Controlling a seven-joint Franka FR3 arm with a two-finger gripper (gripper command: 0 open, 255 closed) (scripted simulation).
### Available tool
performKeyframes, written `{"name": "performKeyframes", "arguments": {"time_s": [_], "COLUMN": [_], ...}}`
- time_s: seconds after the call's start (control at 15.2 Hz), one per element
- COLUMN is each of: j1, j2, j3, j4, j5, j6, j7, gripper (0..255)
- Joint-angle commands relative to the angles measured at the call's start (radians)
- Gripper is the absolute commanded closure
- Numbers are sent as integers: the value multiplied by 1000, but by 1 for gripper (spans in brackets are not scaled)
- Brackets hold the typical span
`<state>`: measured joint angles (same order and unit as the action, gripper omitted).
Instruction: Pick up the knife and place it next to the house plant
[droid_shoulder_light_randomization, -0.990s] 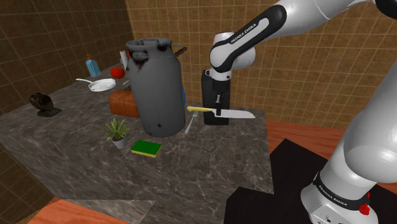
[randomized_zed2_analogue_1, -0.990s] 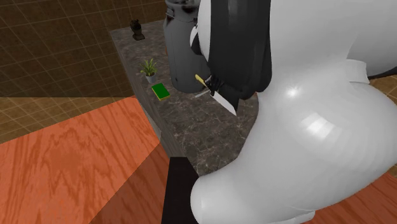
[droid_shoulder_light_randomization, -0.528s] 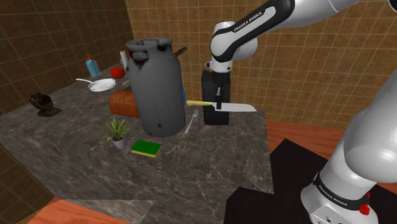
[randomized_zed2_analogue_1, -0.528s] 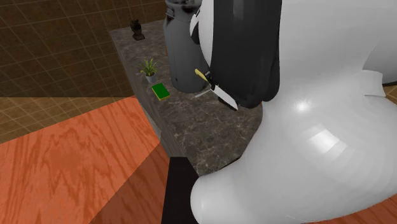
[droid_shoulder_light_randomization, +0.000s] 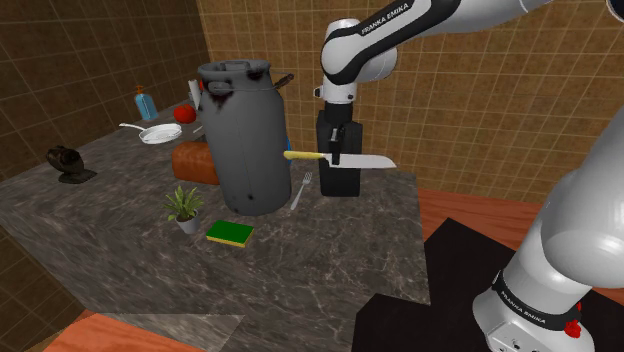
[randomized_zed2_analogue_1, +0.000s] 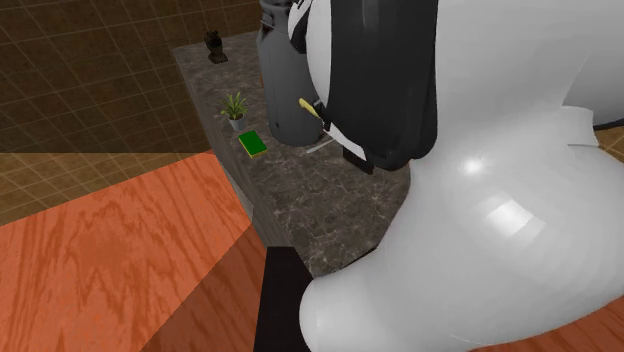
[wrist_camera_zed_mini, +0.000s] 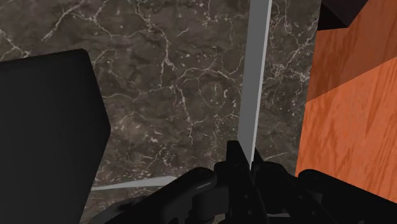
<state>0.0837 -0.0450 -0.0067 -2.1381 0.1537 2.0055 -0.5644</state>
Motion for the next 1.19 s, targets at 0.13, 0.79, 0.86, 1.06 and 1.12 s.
{"name": "performKeyframes", "arguments": {"time_s": [0.13, 0.79, 0.86, 1.06, 1.12], "j1": [40, 146, 158, 190, 191], "j2": [76, 333, 363, 449, 452], "j3": [42, 116, 121, 132, 131], "j4": [98, 434, 477, 602, 593], "j5": [6, -19, -24, -38, -38], "j6": [-10, -63, -74, -107, -95], "j7": [82, 278, 297, 345, 343], "gripper": [255, 255, 255, 255, 255]}}
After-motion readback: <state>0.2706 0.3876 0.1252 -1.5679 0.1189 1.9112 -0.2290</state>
